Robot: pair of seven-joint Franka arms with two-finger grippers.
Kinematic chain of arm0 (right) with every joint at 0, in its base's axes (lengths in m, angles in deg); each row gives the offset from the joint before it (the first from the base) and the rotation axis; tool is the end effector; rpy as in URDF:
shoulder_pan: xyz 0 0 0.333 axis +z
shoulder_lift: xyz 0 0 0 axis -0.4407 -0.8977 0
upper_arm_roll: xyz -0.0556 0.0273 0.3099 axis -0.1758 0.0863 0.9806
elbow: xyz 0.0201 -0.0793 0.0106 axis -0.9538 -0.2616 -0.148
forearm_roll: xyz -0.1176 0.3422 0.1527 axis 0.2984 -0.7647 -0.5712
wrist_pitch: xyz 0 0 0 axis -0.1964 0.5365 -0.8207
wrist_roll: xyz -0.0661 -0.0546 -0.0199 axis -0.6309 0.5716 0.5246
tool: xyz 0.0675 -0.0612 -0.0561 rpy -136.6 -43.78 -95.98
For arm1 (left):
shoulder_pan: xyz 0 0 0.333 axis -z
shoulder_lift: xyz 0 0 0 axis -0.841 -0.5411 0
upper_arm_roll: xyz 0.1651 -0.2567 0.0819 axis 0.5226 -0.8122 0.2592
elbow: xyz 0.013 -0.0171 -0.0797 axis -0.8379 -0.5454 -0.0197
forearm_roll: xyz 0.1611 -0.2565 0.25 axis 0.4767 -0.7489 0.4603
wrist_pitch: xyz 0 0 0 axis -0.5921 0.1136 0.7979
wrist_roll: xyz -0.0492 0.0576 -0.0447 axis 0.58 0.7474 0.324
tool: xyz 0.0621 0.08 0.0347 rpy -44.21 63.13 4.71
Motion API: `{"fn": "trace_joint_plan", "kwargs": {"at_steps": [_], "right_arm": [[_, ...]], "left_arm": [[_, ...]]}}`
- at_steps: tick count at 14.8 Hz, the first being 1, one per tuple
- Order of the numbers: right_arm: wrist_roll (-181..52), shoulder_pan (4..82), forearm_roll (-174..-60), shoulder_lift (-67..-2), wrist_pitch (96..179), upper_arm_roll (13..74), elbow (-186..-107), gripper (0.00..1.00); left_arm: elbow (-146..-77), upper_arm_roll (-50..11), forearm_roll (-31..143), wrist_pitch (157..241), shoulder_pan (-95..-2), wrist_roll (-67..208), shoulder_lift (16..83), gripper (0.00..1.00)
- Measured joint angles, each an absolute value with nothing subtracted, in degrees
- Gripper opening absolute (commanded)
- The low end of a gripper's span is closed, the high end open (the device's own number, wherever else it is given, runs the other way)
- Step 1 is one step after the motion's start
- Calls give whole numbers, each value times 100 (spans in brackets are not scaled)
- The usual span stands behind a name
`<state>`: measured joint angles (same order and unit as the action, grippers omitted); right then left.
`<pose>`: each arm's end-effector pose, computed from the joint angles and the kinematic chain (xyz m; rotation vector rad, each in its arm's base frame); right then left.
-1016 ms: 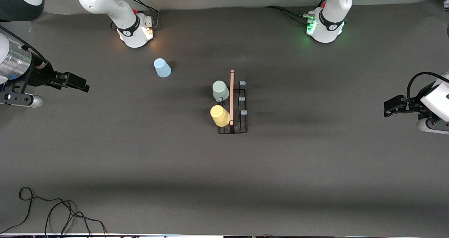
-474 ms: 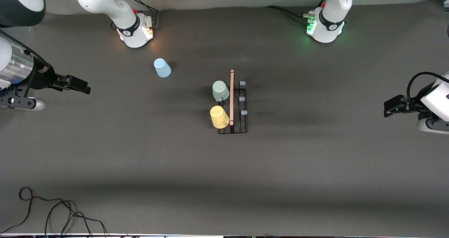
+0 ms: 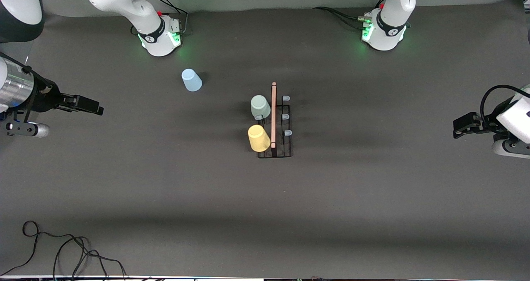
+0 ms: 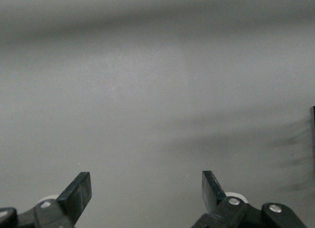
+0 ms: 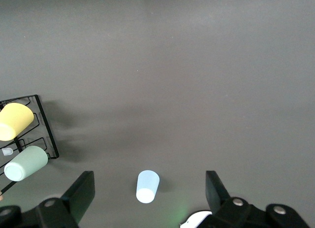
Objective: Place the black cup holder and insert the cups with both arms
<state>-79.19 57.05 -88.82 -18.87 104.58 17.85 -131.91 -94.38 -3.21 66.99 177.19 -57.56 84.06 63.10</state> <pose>0.5737 0.0342 0.5929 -3.0540 0.2490 0.2471 0.6242 -0.0136 0.5763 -3.1086 0.2424 -0.0265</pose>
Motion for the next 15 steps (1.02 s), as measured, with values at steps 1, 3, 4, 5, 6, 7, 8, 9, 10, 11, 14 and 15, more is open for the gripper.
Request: {"fn": "trace_joint_plan", "kwargs": {"at_steps": [1, 3, 4, 5, 6, 7, 8, 9, 10, 11, 14, 15], "right_arm": [[-7918, 5379, -8838, -1847, 10457, 2140, -13190, 100], [-7918, 4784, -8806, -1789, 10456, 2765, -13190, 100], [-7918, 4507, -8799, -1768, 10456, 3047, -13190, 100], [-7918, 4236, -8782, -1747, 10455, 3320, -13190, 100], [-7918, 3990, -8759, -1731, 10455, 3570, -13190, 100], [-7918, 3803, -8739, -1717, 10454, 3759, -13190, 100], [-7918, 3703, -8731, -1707, 10454, 3856, -13190, 100], [-7917, 3676, -8725, -1699, 10454, 3883, -13190, 100], [-7917, 3676, -8721, -1693, 10454, 3890, -13190, 100], [-7917, 3676, -8718, -1688, 10454, 3897, -13190, 100], [-7915, 3663, -8709, -1684, 10459, 3903, -13190, 100], [-7914, 3620, -8706, -1676, 10464, 3917, -13190, 100]], "left_arm": [[-9438, -321, 6699, 17719, -5756, 8406, 6310, 100], [-9438, -321, 6699, 17719, -5756, 8406, 6310, 100], [-9438, -321, 6699, 17719, -5756, 8406, 6310, 100], [-9438, -321, 6699, 17719, -5756, 8406, 6310, 100], [-9438, -321, 6699, 17719, -5756, 8406, 6310, 100], [-9438, -321, 6698, 17719, -5756, 8406, 6310, 100], [-9438, -321, 6699, 17719, -5756, 8406, 6310, 100], [-9438, -321, 6699, 17720, -5756, 8406, 6310, 100], [-9438, -321, 6699, 17719, -5756, 8406, 6310, 100], [-9438, -321, 6699, 17719, -5756, 8406, 6310, 100], [-9438, -321, 6699, 17720, -5756, 8406, 6310, 100], [-9438, -321, 6699, 17720, -5756, 8406, 6310, 100]]}}
